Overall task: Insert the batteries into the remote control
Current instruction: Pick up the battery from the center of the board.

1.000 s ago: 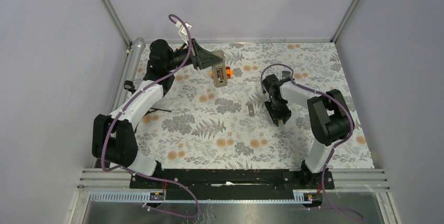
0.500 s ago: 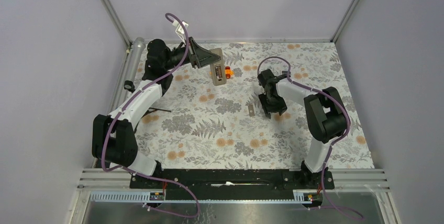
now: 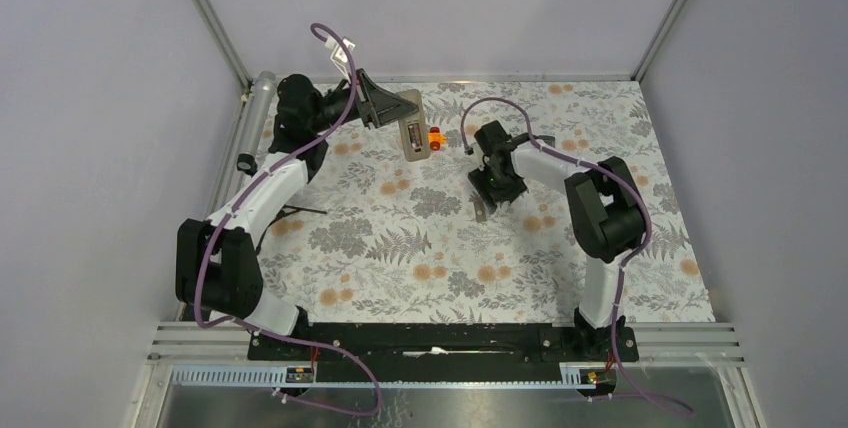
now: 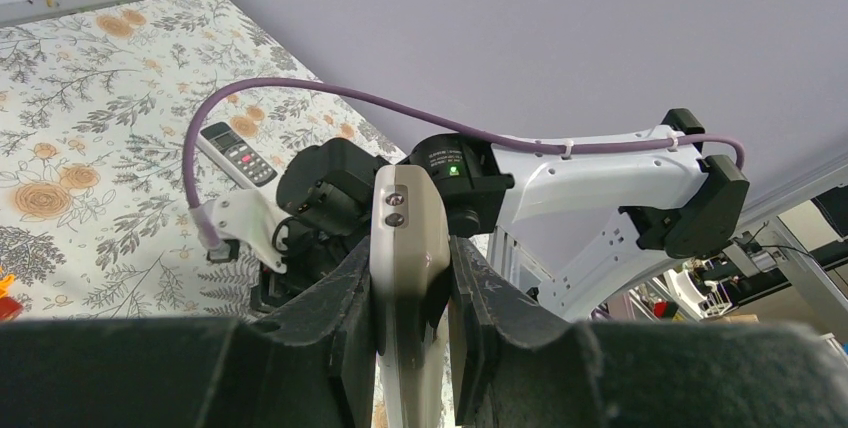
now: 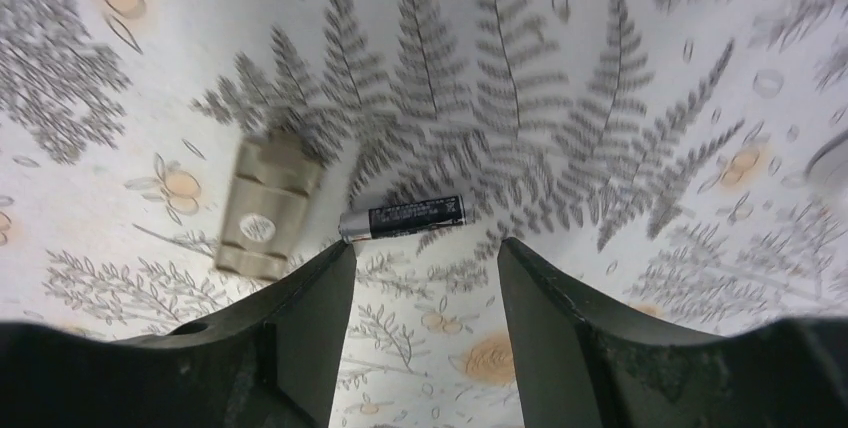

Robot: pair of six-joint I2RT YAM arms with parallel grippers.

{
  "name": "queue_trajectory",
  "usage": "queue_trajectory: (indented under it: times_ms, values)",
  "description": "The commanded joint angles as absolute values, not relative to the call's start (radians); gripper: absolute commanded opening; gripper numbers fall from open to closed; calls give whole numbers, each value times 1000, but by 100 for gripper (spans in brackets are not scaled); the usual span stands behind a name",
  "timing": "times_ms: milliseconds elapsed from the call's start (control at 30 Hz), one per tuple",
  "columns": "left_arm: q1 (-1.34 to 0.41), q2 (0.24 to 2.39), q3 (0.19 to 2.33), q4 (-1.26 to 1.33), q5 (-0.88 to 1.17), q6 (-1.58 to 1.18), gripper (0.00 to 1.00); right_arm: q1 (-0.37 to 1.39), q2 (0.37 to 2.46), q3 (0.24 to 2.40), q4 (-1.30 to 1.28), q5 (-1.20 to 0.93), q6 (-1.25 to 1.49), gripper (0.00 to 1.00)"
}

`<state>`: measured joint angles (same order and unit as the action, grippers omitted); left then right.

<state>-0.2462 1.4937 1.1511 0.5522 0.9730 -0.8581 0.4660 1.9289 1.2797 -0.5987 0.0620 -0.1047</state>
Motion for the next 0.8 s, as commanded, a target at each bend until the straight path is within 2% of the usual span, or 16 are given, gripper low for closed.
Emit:
queue_trajectory:
  times_ms: [0, 167, 367, 633, 767]
  values:
    - [-231, 1486, 1158, 653, 995, -892, 0, 494, 2028, 1325, -528, 132, -212, 63]
    - [-215, 1483, 1169, 653, 1005, -906, 0, 492, 2086, 1387, -498, 172, -304, 63]
    - [-198, 1482, 1184, 652, 1011, -918, 0, 492, 2131, 1390, -481, 28, -438, 62]
    - [-193, 1489, 1206, 647, 1012, -926, 0, 482, 2150, 1383, -529, -55, -421, 44]
    - [-193, 1487, 1203, 652, 1011, -930, 0, 464, 2124, 1334, -533, -79, -424, 52]
